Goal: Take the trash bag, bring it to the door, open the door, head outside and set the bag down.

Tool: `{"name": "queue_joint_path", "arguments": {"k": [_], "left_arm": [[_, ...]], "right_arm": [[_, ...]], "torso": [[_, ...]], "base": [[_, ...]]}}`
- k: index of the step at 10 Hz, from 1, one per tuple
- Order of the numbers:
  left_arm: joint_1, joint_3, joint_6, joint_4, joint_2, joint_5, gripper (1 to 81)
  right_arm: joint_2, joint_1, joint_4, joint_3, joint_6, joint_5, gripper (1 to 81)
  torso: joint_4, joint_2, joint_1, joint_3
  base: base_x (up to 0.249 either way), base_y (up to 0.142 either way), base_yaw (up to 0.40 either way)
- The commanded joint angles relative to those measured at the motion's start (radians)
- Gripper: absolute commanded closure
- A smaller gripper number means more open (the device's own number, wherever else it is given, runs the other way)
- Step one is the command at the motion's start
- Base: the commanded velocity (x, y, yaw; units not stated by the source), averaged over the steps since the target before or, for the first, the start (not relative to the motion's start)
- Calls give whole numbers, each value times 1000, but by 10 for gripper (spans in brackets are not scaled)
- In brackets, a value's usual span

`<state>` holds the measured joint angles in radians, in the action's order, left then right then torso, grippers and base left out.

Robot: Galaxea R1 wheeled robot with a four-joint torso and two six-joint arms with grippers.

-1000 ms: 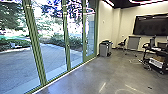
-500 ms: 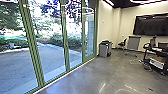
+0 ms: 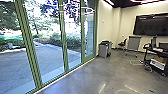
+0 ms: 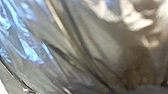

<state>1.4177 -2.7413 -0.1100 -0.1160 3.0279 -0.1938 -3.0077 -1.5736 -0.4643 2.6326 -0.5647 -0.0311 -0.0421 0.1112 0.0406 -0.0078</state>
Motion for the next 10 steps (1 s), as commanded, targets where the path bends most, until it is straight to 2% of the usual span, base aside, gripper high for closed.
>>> {"name": "queue_joint_path", "arguments": {"k": [1,10], "left_arm": [[-73,0,0,-7,-4,-55,811],[-73,0,0,-7,-4,-55,811]], "right_arm": [[-3,51,4,-3,-3,63,10],[-3,52,4,-3,-3,63,10]], "torso": [[0,0,0,0],[0,0,0,0]], "base": [[113,0,0],[114,0,0]]}}
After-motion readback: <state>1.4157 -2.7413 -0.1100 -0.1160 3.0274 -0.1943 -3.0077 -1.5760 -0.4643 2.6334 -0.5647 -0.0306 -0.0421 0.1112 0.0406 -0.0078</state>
